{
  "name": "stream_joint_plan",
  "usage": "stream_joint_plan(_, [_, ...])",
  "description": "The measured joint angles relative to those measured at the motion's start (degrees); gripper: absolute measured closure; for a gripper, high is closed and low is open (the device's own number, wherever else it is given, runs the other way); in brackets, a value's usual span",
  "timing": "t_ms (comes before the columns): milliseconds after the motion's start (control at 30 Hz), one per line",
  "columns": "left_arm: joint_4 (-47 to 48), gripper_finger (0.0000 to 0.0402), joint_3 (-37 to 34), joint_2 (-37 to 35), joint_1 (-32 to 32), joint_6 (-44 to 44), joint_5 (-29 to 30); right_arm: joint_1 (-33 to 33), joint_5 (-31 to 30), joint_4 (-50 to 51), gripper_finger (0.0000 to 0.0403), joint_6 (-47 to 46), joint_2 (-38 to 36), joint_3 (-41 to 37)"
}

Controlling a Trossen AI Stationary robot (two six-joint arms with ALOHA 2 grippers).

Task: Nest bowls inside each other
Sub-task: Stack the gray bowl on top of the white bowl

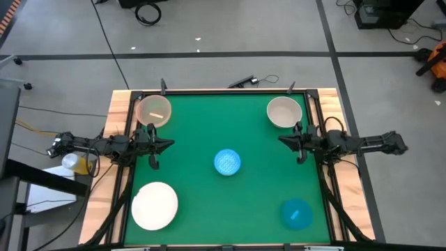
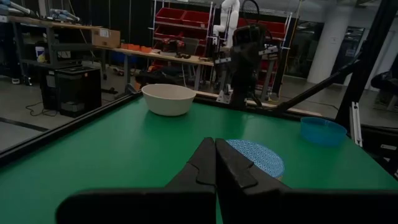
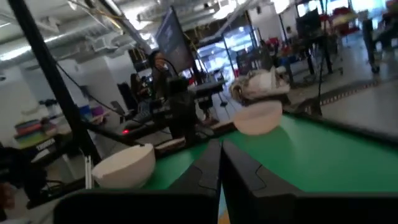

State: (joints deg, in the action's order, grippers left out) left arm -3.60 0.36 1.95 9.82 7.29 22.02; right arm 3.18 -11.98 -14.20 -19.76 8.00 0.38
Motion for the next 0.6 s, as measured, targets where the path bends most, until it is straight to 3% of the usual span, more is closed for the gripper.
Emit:
stream_joint_plan(133, [-0.17,0.0401,0.0,0.01,0.0,0.0,0.02,0.65,6.56,1.43,0.0385,-5.64,3.82,0.0])
stream_joint_plan(200, [-0.93,0.0401,0.01,0.01,0.0,0.0,0.2,1.07,6.86,0.33,0.0385,-7.31,6.05,0.0])
stream_joint_plan(300, [-1.96,0.0401,0.01,-0.01,0.0,0.84,0.2,1.17,-0.63,-3.37,0.0385,-5.23,9.21,0.0])
stream_joint_plan(433, [-2.15,0.0401,0.02,-0.01,0.0,2.05,0.2,-1.45,-20.02,-10.32,0.0384,-3.6,14.26,0.48])
stream_joint_plan(500, [-2.82,0.0401,0.01,0.01,0.0,-0.02,1.02,-4.36,-21.39,-8.13,0.038,-3.66,17.65,2.71])
stream_joint_plan(600, [-3.04,0.0401,0.01,-0.01,0.0,-0.83,3.34,-8.27,-18.05,-2.0,0.0367,-4.17,24.26,8.88])
